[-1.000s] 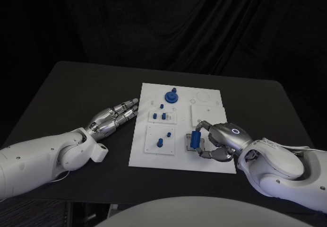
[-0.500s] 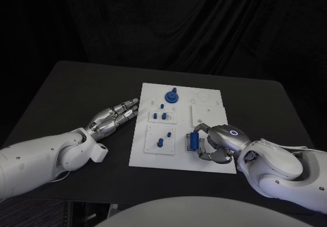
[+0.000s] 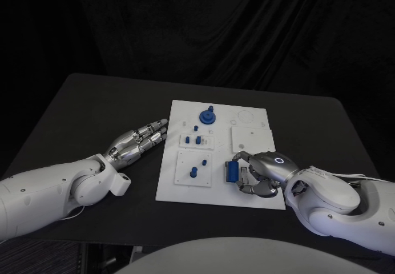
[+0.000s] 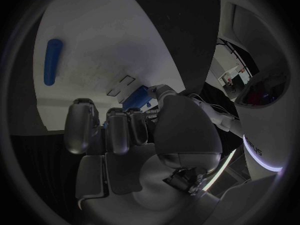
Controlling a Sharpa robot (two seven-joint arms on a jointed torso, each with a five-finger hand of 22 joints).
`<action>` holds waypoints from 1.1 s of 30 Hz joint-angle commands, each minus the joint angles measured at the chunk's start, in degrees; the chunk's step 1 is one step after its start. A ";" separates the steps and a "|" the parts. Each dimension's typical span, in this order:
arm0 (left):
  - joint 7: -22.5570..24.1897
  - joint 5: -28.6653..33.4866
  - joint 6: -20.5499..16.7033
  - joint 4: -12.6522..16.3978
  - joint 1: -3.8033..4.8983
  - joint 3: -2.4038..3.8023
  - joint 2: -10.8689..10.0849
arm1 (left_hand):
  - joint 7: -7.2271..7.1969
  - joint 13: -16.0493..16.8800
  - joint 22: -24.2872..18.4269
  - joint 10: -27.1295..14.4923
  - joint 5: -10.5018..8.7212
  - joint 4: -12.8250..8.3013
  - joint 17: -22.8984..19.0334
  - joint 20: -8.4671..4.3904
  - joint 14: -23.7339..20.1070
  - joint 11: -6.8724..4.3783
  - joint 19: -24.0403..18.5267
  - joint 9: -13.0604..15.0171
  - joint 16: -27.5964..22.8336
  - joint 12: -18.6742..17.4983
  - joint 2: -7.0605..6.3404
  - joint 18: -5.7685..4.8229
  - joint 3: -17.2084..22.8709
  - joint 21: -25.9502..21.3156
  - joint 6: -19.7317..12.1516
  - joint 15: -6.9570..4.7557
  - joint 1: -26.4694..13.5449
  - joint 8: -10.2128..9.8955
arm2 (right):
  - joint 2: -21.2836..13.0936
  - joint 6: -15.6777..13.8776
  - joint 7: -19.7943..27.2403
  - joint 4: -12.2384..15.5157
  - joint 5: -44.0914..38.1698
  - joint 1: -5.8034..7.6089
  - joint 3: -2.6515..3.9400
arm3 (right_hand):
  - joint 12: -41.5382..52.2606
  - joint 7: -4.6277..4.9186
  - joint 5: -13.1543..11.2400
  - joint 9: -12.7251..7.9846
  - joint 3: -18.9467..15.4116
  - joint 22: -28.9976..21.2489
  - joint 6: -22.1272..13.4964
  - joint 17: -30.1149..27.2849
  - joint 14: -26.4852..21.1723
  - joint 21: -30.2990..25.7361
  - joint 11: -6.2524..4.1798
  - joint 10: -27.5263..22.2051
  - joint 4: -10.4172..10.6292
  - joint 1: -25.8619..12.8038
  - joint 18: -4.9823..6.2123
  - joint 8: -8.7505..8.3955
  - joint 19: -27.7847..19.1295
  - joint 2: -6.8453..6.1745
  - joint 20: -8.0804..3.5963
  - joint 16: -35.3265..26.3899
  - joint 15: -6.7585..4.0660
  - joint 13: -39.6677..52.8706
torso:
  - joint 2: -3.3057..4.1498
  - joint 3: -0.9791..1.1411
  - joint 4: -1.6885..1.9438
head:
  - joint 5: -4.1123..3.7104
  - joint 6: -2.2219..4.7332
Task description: Assemble the parts on the task board
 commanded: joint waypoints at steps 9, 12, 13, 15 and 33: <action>5.25 0.32 0.88 -0.01 -0.11 0.04 0.25 | 0.04 -0.02 -0.04 0.06 -0.09 0.24 -0.07 0.56 0.08 0.27 0.08 0.02 -0.38 -0.23 0.22 0.44 -0.01 -0.18 -0.12 0.50 -0.51 0.17 | 0.51 1.97 -0.86 -0.56 0.51 -0.15 -0.02 | -2.45 0.24 -5.83 -3.44 0.00 9.87 -2.03 -0.73 1.94 -2.12 0.12 -2.64 -0.16 -0.64 1.20 -5.04 -1.13 -0.23 0.28 -1.31 0.23 5.18 | -0.06 -0.01 0.00 | 0.21 0.00; 5.26 0.32 0.92 -0.07 -0.13 0.04 0.31 | 0.04 -0.02 -0.04 0.06 -0.09 0.24 -0.07 0.56 0.08 0.27 0.08 0.02 -0.38 -0.23 0.22 0.44 -0.01 -0.18 -0.12 0.50 -0.51 0.17 | 0.54 2.08 -0.90 -0.64 0.52 -0.15 -0.02 | -3.56 -0.11 -14.46 -6.06 -1.22 9.67 -5.78 -1.31 1.62 -2.99 -0.04 -3.79 -0.22 -0.35 1.36 -11.99 -1.56 -0.44 0.26 -1.69 0.14 4.27 | -0.03 0.00 -0.02 | 0.23 0.00; 5.27 0.32 0.93 -0.09 -0.13 0.04 0.34 | 0.04 -0.02 -0.04 0.06 -0.09 0.24 -0.07 0.56 0.08 0.27 0.08 0.02 -0.38 -0.23 0.22 0.44 -0.01 -0.18 -0.12 0.50 -0.51 0.17 | 0.56 2.11 -0.90 -0.68 0.52 -0.15 -0.02 | -3.63 -0.20 -17.85 -6.43 -1.78 9.63 -6.25 -1.39 1.58 -3.14 -0.08 -3.85 -0.25 -0.24 1.39 -12.92 -1.64 -0.45 0.23 -1.74 0.11 4.22 | -0.03 -0.01 -0.03 | 0.23 0.00; 5.29 0.32 0.95 -0.13 -0.16 0.04 0.40 | 0.04 -0.02 -0.04 0.06 -0.09 0.24 -0.07 0.56 0.08 0.27 0.08 0.02 -0.38 -0.23 0.22 0.44 -0.01 -0.18 -0.12 0.50 -0.51 0.17 | 0.61 2.16 -0.91 -0.74 0.52 -0.15 -0.01 | -4.34 -0.31 -28.61 -7.91 -5.04 9.55 -8.42 -1.70 1.43 -3.56 -0.06 -4.63 -0.10 0.72 1.45 -16.92 -1.77 -0.51 0.23 -1.94 0.13 3.67 | -0.06 -0.01 -0.04 | 0.24 0.00; 5.42 0.32 0.89 -0.07 -0.45 0.04 0.26 | 0.12 -0.03 -0.04 0.04 -0.07 0.20 -0.07 0.65 0.08 0.28 0.09 0.01 -0.38 -0.24 0.23 0.46 0.09 -0.17 -0.20 0.57 -0.45 0.16 | -2.38 -7.87 1.33 1.05 0.70 0.79 0.00 | -3.62 -0.64 -41.74 -8.60 -14.11 9.81 -7.64 -1.57 1.58 -3.13 -0.43 -3.37 0.54 0.56 1.28 -14.18 -1.28 -4.18 -0.08 -1.91 -0.20 4.54 | -0.06 0.01 -0.02 | 0.48 0.00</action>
